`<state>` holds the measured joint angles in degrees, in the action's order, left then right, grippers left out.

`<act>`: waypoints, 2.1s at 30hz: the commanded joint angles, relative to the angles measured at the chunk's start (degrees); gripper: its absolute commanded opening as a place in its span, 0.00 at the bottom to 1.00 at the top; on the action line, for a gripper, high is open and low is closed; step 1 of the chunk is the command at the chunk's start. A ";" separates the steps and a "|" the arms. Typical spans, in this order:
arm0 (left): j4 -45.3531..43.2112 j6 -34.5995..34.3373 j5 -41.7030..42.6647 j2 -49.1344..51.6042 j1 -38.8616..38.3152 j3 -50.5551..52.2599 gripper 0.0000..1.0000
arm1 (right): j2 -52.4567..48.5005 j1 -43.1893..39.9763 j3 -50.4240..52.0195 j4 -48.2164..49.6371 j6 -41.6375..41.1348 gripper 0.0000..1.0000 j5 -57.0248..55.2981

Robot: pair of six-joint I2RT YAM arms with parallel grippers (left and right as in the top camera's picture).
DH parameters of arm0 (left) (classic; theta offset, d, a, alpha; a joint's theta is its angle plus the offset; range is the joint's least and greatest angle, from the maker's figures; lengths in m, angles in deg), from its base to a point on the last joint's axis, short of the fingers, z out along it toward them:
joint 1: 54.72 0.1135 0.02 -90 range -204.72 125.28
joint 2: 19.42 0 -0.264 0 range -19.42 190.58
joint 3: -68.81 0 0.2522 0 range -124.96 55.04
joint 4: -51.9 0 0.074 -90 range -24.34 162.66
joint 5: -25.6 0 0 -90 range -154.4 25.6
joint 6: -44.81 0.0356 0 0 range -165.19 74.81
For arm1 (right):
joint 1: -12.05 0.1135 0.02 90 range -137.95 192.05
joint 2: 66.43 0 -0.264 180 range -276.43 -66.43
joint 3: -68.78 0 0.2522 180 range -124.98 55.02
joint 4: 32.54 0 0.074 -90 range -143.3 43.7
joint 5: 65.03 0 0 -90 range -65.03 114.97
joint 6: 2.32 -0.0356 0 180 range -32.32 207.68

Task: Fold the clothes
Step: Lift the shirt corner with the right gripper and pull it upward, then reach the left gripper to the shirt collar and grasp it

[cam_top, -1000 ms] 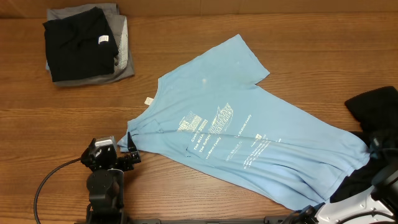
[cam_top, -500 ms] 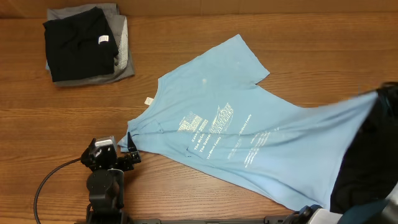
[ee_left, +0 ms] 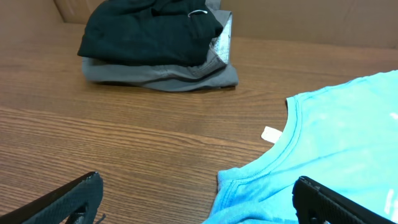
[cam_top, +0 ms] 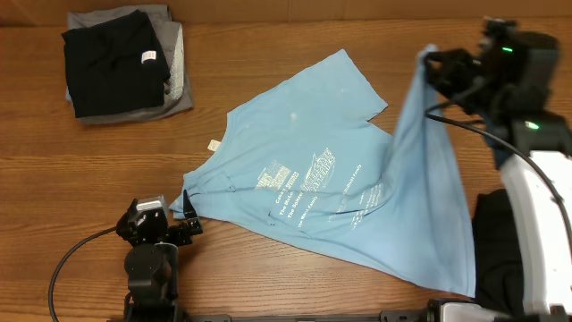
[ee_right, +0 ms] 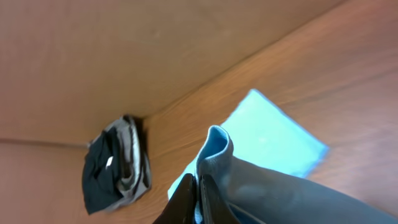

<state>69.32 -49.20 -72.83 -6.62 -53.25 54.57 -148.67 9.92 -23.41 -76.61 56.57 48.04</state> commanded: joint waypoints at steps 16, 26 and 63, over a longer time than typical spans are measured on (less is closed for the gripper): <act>0.31 -13.73 14.23 -0.04 0.00 0.17 1.00 | -20.98 5.66 -22.84 10.16 -3.39 0.04 -2.29; 0.31 -16.87 14.27 -0.04 0.00 0.17 1.00 | -22.12 -0.11 -28.79 -7.34 4.17 1.00 -14.80; 37.90 -11.19 14.36 38.64 0.00 -43.04 1.00 | -21.09 -4.00 -28.72 -37.24 4.83 1.00 -18.14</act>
<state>106.83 -62.84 -56.15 27.00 -53.25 12.78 -170.61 6.07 -51.70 -113.46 60.98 30.51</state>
